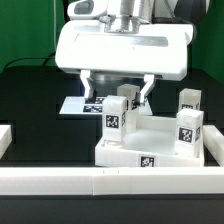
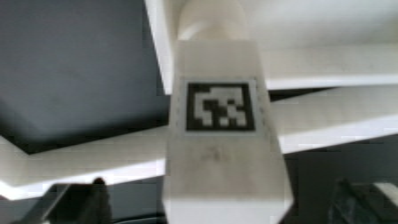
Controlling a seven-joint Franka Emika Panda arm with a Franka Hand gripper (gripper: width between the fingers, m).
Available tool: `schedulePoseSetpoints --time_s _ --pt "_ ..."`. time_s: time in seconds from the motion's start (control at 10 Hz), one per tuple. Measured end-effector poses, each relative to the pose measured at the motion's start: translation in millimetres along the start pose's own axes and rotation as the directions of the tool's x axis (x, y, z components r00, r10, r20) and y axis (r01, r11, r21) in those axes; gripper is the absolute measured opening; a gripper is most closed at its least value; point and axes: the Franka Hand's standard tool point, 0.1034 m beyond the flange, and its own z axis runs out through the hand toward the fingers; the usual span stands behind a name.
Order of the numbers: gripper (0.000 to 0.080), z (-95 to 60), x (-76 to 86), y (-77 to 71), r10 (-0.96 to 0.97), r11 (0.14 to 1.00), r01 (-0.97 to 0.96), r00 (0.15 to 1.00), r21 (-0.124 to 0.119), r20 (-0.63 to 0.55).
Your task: Assemble square table
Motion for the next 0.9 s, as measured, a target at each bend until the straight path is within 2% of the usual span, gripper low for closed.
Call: schedulePoseSetpoints --time_s 0.4,0.5,0.9 --pt "0.0649 -19.5 23.2 -0.9 0.005 1.000 -0.006 1.000 0.031 0.024" --pt "0.0649 -20.1 26.2 0.6 0.002 1.000 -0.003 1.000 0.031 0.022" --pt "0.0649 -16.3 19.1 -0.9 0.003 0.999 -0.006 0.996 0.034 0.085"
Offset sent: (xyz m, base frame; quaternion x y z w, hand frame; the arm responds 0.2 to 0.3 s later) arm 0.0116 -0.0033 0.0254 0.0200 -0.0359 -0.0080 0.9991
